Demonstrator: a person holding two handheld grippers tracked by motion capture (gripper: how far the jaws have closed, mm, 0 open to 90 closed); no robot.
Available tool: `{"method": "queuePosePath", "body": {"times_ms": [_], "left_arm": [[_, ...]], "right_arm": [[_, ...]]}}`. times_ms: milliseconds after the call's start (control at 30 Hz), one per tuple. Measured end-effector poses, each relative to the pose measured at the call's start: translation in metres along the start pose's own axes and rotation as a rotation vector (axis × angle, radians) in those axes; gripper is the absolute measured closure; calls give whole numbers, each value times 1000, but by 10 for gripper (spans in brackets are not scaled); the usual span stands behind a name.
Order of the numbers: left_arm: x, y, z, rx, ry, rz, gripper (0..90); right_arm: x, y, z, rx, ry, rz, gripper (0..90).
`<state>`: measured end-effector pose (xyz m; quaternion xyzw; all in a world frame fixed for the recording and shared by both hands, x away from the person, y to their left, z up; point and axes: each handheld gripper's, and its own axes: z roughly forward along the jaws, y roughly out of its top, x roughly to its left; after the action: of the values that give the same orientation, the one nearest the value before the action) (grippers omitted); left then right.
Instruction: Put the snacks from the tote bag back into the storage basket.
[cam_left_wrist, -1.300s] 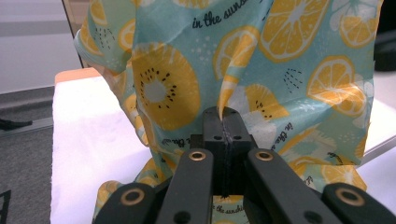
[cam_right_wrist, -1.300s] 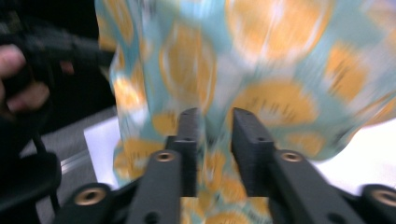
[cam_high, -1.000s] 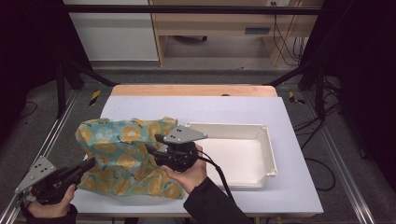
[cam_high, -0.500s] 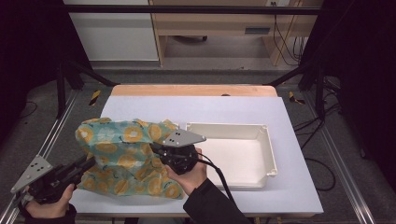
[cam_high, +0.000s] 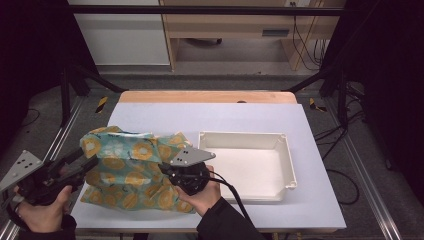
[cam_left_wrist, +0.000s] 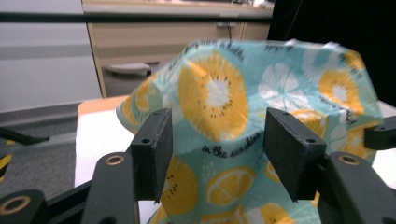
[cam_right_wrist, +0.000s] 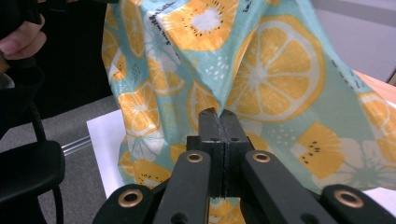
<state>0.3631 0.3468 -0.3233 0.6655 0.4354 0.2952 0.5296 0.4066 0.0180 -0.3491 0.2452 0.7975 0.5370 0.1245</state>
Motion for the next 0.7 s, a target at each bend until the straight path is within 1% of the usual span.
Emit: {"method": "queuePosePath", "body": {"times_ms": [67, 133, 167, 200, 233, 300, 333, 367, 400, 467, 500, 567, 600, 667, 700], "left_arm": [[-1, 0, 3, 5, 3, 7, 441], [-3, -1, 6, 20, 5, 18, 511], [-3, -1, 6, 20, 5, 18, 559], [-6, -3, 9, 44, 22, 29, 623], [-6, -4, 10, 51, 26, 34, 677], [-5, -5, 10, 55, 24, 33, 786], [-4, -7, 10, 59, 22, 28, 826], [-4, -7, 10, 59, 22, 28, 864], [-3, -7, 10, 62, 15, 28, 886], [-2, -8, 10, 66, 14, 33, 900], [-2, -8, 10, 66, 14, 33, 900], [-2, -9, 11, 68, 8, 36, 900], [-3, -9, 11, 69, 5, 39, 900], [-3, -9, 10, 70, 1, 41, 900], [-3, -9, 10, 70, 1, 41, 900]], "right_arm": [[0, -1, 2, 2, 2, 3, 900], [-1, -2, 4, 4, 4, 7, 900], [-1, -3, 5, 7, 5, 6, 900], [0, -3, 5, 8, 5, 7, 900], [0, -3, 5, 7, 7, 6, 900], [0, -2, 5, 7, 6, 3, 898], [0, -1, 3, 2, 4, -2, 877], [0, -1, 3, 2, 4, -2, 877], [-2, 1, 0, -17, 1, -3, 846], [-4, 5, -5, -42, -5, -1, 808], [-4, 5, -5, -42, -5, -1, 808], [-7, 10, -10, -70, -21, 4, 749], [-10, 17, -14, -104, -40, 1, 690], [-13, 24, -17, -143, -70, 10, 594], [-13, 24, -17, -143, -70, 10, 594]]}}
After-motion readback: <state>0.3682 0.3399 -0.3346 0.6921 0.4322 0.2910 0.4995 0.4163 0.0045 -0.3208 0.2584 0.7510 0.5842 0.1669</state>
